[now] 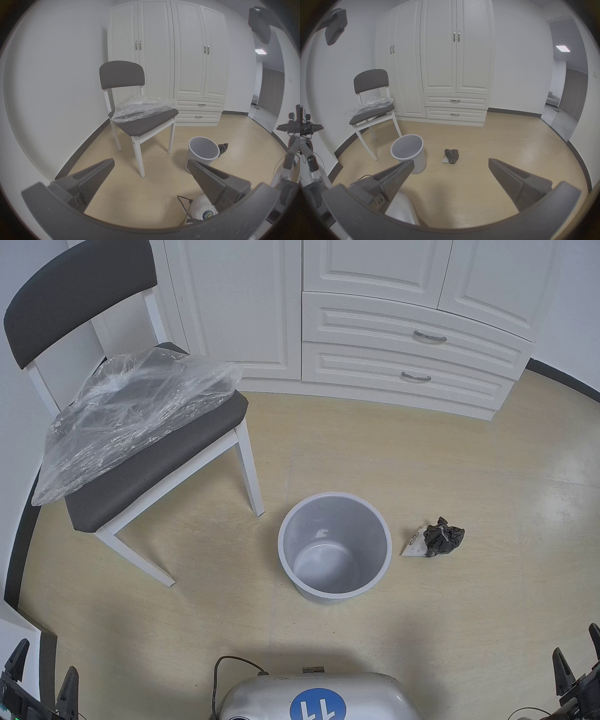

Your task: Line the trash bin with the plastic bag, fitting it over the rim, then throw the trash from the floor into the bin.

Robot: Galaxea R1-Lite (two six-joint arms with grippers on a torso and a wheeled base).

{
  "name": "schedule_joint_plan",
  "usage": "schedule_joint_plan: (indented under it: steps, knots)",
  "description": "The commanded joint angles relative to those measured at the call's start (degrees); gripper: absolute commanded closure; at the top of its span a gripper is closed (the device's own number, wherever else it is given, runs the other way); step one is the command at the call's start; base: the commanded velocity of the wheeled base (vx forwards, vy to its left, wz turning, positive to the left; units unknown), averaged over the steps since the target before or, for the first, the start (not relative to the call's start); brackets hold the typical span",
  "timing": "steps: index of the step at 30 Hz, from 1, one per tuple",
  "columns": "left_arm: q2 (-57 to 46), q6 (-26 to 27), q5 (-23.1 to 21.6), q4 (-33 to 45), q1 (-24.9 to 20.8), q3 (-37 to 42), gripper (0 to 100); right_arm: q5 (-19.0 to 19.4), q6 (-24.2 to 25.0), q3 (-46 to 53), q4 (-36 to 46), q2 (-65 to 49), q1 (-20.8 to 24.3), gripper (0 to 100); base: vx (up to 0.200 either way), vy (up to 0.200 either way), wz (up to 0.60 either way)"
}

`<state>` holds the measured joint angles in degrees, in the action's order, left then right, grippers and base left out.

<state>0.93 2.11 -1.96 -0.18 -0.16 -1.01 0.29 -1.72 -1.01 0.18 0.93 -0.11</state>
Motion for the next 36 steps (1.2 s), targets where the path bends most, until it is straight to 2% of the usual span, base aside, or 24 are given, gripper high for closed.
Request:
schedule_joint_plan:
  steps: [1, 4, 6, 10, 14, 17, 19, 21, 27, 28, 29, 32, 35, 36]
  knots:
    - [-0.93, -0.44, 0.03, 0.09, -0.02, 1.01, 0, 0.15, 0.49, 0.92, -0.18, -0.93, 0.11, 0, 0.0, 0.0, 0.0]
    - [-0.93, -3.52, 0.73, 0.09, -0.02, 0.92, 0, -0.29, 3.56, 0.92, -0.18, -0.93, 0.2, 0, 0.0, 0.0, 0.0]
    - [-0.93, -4.57, 2.23, 0.09, -0.02, 0.92, 0, -0.38, 3.48, 0.92, -0.18, -0.93, 0.11, 0, 0.0, 0.0, 0.0]
    - [-0.93, -3.95, 2.84, -0.26, -0.02, 1.01, 0, -0.29, 1.19, 0.84, -0.18, -0.93, 0.02, 0, 0.0, 0.0, 0.0]
    - [-0.93, -0.44, 1.44, -0.61, 0.07, 1.01, 0, 0.23, -0.65, 0.84, -0.09, -0.93, 0.02, 0, 0.0, 0.0, 0.0]
    - [-0.93, -1.14, 1.17, -0.43, -0.02, 0.92, 0, 0.32, -0.13, 0.92, -0.27, -0.93, 0.02, 0, 0.0, 0.0, 0.0]
    - [-0.93, -4.57, 2.31, -0.52, -0.02, 0.92, 0, -0.2, 2.16, 0.92, -0.27, -0.93, 0.02, 0, 0.0, 0.0, 0.0]
    - [-0.93, -5.27, 2.84, -0.52, -0.02, 0.92, 0, -0.29, 2.95, 0.92, -0.18, -0.93, 0.11, 0, 0.0, 0.0, 0.0]
    - [-0.93, -2.81, 3.54, -2.1, -0.02, 0.4, 0, -0.38, 0.75, 0.84, -0.53, -0.93, 0.02, 0, 0.0, 0.0, 0.0]
    - [-0.93, -2.37, 3.28, -6.15, -0.02, -3.12, 0, 0.06, -0.48, 0.92, -0.8, -0.93, 0.02, 0, 0.0, 0.0, 0.0]
    - [-0.93, -3.08, 3.02, -6.85, -0.02, -5.32, 0, 0.06, -0.3, 0.84, -0.8, -0.93, -0.07, 0, 0.0, 0.0, 0.0]
    - [-0.93, -4.48, 2.84, -4.39, -0.02, -9.54, 0, -0.12, 0.75, 0.31, -1.68, -0.93, 0.02, 0, 0.0, 0.0, 0.0]
    - [-0.93, -4.75, 3.28, 0.62, -0.02, -10.94, 0, -0.29, 9.72, -10.5, -2.2, 1.97, 0.72, 0, 0.0, 0.0, 0.0]
    - [-0.93, -4.75, 3.19, 1.5, -0.02, -10.85, 0, -0.56, 10.07, -12.26, -1.59, 3.56, 0.72, 0, 0.0, 0.0, 0.0]
